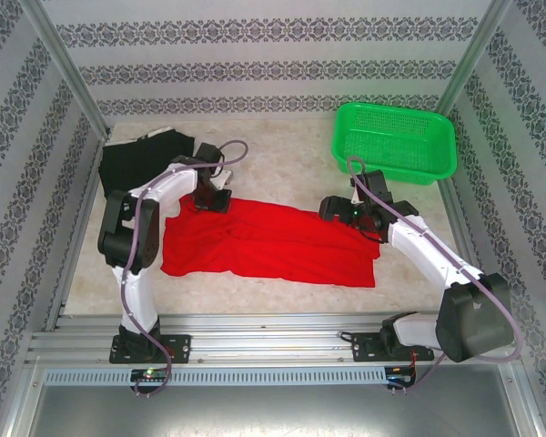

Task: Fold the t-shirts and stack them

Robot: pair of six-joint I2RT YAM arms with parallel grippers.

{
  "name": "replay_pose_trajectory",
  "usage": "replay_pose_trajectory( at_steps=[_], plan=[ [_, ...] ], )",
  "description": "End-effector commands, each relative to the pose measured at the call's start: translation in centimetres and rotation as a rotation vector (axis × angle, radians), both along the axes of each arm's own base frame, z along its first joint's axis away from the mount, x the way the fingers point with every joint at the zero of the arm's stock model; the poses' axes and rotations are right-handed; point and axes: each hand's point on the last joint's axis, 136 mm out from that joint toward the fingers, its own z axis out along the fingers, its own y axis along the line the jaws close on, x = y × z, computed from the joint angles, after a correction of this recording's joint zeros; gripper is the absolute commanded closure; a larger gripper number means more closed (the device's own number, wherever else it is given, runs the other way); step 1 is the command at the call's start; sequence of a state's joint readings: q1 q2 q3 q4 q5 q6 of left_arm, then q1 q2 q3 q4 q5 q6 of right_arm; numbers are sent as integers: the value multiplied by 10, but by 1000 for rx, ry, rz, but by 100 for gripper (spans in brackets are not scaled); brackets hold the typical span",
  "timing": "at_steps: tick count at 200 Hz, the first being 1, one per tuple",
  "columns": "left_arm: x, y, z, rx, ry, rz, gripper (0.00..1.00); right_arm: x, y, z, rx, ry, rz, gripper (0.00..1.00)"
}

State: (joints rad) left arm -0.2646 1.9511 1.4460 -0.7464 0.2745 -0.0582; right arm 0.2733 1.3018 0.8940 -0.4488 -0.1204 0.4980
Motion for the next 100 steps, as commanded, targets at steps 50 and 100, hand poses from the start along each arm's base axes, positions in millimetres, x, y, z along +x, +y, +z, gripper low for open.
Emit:
replay_pose_trajectory(
  at_steps=[50, 100],
  plan=[
    [-106, 0, 18, -21, 8, 50, 89, 16, 10, 1, 9, -14, 11, 2],
    [-144, -16, 0, -134, 83, 113, 71, 22, 11, -6, 2, 11, 13, 2]
  ],
)
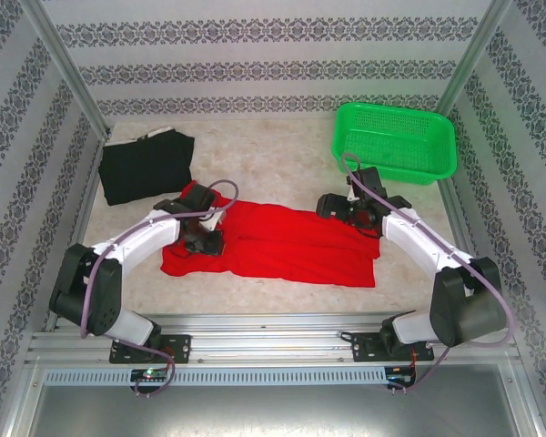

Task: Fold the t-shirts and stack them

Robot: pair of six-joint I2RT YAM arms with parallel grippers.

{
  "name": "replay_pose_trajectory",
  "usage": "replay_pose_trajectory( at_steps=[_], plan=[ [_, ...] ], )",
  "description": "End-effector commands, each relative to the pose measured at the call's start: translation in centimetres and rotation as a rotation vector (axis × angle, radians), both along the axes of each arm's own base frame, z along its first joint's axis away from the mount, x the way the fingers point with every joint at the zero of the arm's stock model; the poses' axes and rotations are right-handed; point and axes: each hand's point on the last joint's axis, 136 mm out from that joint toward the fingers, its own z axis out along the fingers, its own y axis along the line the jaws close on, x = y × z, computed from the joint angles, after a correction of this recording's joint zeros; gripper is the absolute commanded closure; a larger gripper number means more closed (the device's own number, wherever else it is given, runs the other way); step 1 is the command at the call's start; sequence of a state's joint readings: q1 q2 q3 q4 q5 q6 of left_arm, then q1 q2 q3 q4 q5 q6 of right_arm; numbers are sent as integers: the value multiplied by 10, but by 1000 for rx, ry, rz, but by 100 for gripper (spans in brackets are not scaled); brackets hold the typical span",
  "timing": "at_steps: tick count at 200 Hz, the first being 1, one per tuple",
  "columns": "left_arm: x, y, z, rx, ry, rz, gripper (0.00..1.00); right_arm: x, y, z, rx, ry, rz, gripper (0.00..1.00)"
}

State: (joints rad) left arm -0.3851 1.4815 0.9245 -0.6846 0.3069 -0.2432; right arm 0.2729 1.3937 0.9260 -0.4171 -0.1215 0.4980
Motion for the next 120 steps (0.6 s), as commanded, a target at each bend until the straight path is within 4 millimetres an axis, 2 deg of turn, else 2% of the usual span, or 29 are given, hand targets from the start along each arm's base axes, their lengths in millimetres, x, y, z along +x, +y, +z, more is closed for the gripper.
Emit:
replay_pose_trajectory(
  at_steps=[1, 7, 18, 25, 28, 37, 53, 67, 83, 98, 120],
  plan=[
    [-8, -12, -7, -75, 32, 68, 71, 7, 7, 7, 9, -16, 13, 2],
    [-10, -12, -8, -80, 40, 73, 65, 7, 7, 6, 5, -6, 12, 2],
    [-9, -12, -4, -85, 27, 92, 44, 4, 3, 2, -19, 18, 1, 2],
    [-6, -10, 2, -81, 5, 106, 35, 3, 0, 0, -35, 32, -5, 2],
    [-4, -9, 5, -75, -5, 113, 25, 2, -2, -1, -43, 39, -10, 2],
    [3, -4, 17, -51, -44, 136, 19, -2, -10, -4, -80, 70, -32, 2],
    [21, 14, 38, 21, -112, 208, 12, -12, -31, -11, -144, 131, -96, 2],
    [36, 39, 51, 93, -128, 322, 10, -20, -45, -22, -127, 185, -154, 2],
    [49, 69, 55, 181, -130, 443, 10, -31, -54, -34, -84, 251, -204, 2],
    [61, 83, 40, 209, -107, 503, 10, -40, -57, -48, -76, 320, -211, 3],
    [77, 86, 2, 238, -33, 536, 14, -42, -42, -58, -88, 367, -159, 4]
  ],
)
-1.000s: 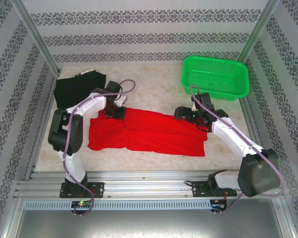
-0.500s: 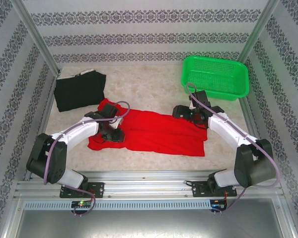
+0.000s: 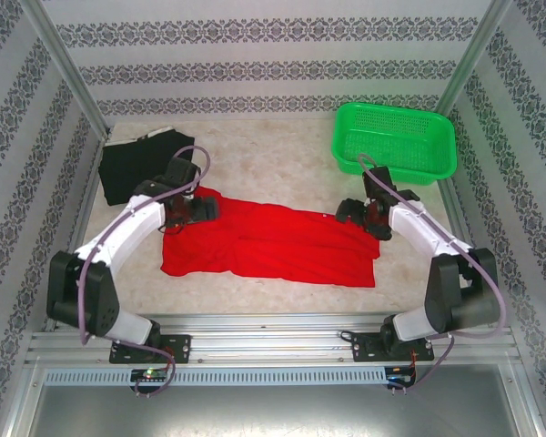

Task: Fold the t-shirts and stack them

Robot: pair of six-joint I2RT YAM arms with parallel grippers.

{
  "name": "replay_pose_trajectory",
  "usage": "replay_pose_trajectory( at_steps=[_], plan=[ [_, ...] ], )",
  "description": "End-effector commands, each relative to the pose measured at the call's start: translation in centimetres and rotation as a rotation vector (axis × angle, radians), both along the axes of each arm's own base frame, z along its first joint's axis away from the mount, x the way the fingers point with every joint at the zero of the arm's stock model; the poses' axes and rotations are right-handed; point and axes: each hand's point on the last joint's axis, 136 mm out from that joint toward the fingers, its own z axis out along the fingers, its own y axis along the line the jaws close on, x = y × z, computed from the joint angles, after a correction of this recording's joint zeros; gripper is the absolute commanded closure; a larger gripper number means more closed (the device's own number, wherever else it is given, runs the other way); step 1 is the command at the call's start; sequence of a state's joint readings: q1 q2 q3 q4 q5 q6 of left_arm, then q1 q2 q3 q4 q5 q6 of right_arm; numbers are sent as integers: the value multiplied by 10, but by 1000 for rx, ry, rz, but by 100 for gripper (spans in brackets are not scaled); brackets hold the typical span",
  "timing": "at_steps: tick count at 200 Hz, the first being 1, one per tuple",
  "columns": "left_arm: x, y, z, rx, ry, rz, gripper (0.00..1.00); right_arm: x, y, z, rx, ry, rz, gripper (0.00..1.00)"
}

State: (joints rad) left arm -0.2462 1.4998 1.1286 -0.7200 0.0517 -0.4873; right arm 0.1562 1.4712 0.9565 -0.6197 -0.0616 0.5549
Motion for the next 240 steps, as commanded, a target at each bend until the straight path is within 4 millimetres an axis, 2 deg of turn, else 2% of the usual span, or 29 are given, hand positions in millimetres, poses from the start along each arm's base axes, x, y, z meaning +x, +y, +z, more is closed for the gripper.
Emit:
replay_pose_trajectory(
  at_steps=[1, 23, 51, 80, 119, 156, 174, 194, 210, 228, 240],
  plan=[
    [-1, 19, -54, 76, 154, 105, 15, -19, 15, -21, 9, 127, 31, 4],
    [16, 12, -77, 44, 169, 142, 22, -21, 28, -32, -3, 172, 64, 5],
    [33, 13, -101, 66, 189, 159, 28, -42, 30, -50, -7, 255, 38, 7],
    [62, 13, -119, 74, 199, 163, 31, -68, 36, -61, 5, 326, 27, 7],
    [132, -7, -131, 24, 134, 123, 32, -106, 50, -63, 38, 416, 28, 7],
    [206, -45, -139, -108, 62, 51, 33, -139, 75, -65, 146, 474, 8, 6],
    [230, -64, -146, -170, 65, 27, 32, -144, 89, -59, 206, 490, 15, 6],
    [262, -89, -135, -273, -2, -11, 31, -139, 107, -35, 285, 476, 49, 6],
    [286, -103, -110, -345, -75, -43, 25, -128, 109, -2, 284, 417, 99, 5],
    [305, -115, -67, -442, -175, -70, 18, -107, 101, 30, 252, 314, 126, 3],
    [311, -113, -31, -489, -233, -66, 15, -88, 91, 40, 226, 255, 136, 2]
  ],
)
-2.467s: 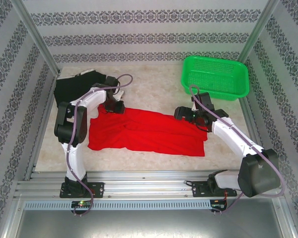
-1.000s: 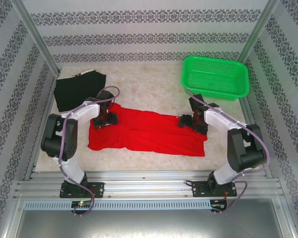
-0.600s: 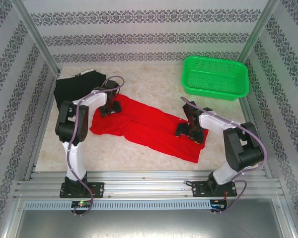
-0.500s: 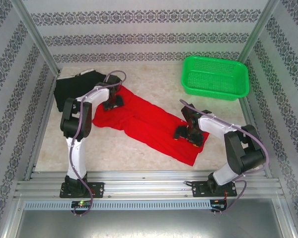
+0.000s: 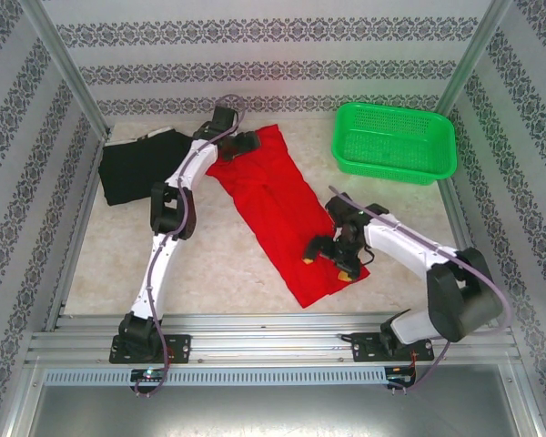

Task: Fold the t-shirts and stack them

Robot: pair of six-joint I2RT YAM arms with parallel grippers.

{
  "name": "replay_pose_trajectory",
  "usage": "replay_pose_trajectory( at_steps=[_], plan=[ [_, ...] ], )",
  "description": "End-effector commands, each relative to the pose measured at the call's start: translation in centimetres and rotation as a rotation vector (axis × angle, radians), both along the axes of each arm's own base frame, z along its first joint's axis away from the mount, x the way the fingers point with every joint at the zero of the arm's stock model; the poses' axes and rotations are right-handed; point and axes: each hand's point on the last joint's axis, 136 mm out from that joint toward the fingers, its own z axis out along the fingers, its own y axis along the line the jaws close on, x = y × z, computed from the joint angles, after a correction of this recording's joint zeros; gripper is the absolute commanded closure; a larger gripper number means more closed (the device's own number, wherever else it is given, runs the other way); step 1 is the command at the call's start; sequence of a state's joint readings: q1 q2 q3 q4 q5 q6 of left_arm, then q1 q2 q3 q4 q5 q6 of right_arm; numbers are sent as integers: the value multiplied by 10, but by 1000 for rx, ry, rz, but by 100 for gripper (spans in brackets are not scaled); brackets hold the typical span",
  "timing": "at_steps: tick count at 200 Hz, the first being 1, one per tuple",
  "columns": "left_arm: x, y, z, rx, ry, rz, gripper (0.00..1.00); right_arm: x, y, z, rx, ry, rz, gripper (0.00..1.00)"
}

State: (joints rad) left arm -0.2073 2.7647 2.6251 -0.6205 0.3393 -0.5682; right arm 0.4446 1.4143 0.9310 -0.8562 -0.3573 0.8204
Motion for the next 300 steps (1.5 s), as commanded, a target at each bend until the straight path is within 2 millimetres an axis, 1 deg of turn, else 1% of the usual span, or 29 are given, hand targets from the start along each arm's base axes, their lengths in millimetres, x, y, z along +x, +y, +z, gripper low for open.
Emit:
replay_pose_trajectory(
  at_steps=[1, 10, 15, 21, 29, 40, 47, 57, 64, 70, 75, 84, 95, 104, 114, 129, 155, 178, 193, 199, 211, 223, 229, 239, 246, 249, 267, 286, 300],
  plan=[
    [-4, -10, 32, -136, 6, -38, 15, 23, -15, 36, -23, -102, 24, 2],
    [-3, -8, 58, -160, -31, -35, 13, 40, -20, 38, -23, -136, 19, 3],
    [-4, -6, 74, -164, -52, -34, 7, 51, -23, 38, -25, -155, 19, 3],
    [-6, -1, 89, -156, -67, -27, 5, 64, -25, 37, -34, -184, 22, 3],
    [-10, 6, 113, -137, -97, -21, 3, 80, -27, 34, -55, -220, 36, 3],
    [-19, 19, 138, -86, -124, 0, 1, 99, -30, 31, -88, -251, 65, 3],
    [-26, 26, 151, -40, -136, 4, 0, 110, -29, 28, -104, -274, 90, 3],
    [-37, 40, 163, 34, -138, 31, 0, 120, -30, 21, -129, -276, 116, 4],
    [-45, 47, 166, 69, -126, 46, 0, 126, -31, 16, -138, -277, 130, 4],
    [-53, 49, 166, 84, -113, 50, 0, 130, -32, 11, -143, -280, 143, 4],
    [-59, 49, 164, 89, -96, 50, 0, 134, -33, 7, -154, -280, 149, 4],
    [-71, 46, 153, 108, -52, 54, 1, 137, -37, -1, -174, -267, 157, 4],
    [-86, 34, 135, 130, -10, 34, 2, 140, -43, -10, -180, -251, 151, 4],
    [-97, 21, 114, 125, 34, 25, 3, 141, -45, -16, -171, -248, 147, 4],
    [-107, 6, 89, 107, 81, 9, 9, 142, -47, -22, -168, -245, 151, 4],
    [-119, -6, 57, 125, 141, 13, 22, 137, -45, -28, -147, -217, 162, 5],
    [-129, -24, 21, 148, 182, 2, 33, 120, -41, -40, -105, -185, 158, 6],
    [-131, -36, -3, 148, 216, -8, 35, 102, -43, -49, -88, -150, 131, 7],
    [-131, -38, -20, 167, 242, -6, 36, 88, -44, -53, -81, -120, 108, 8],
    [-132, -37, -30, 172, 263, -6, 37, 83, -44, -55, -74, -109, 96, 8],
    [-130, -36, -42, 191, 278, -5, 37, 72, -41, -57, -56, -90, 75, 9],
    [-123, -36, -49, 215, 272, -14, 37, 61, -34, -58, -35, -75, 65, 9],
    [-116, -39, -49, 216, 262, -25, 37, 55, -30, -58, -25, -65, 56, 9],
    [-108, -45, -56, 213, 264, -45, 37, 45, -23, -60, -1, -44, 40, 9],
    [-100, -52, -55, 197, 254, -64, 37, 39, -17, -60, 19, -30, 28, 9],
    [-99, -53, -61, 197, 266, -70, 37, 36, -15, -60, 28, -22, 18, 10],
    [-83, -61, -67, 185, 250, -85, 37, 23, -3, -58, 81, 6, -29, 11],
    [-60, -71, -61, 149, 165, -96, 35, 15, 13, -50, 135, 8, -53, 11],
    [-47, -84, -57, 80, 111, -119, 33, 8, 24, -47, 168, 31, -59, 11]
  ],
)
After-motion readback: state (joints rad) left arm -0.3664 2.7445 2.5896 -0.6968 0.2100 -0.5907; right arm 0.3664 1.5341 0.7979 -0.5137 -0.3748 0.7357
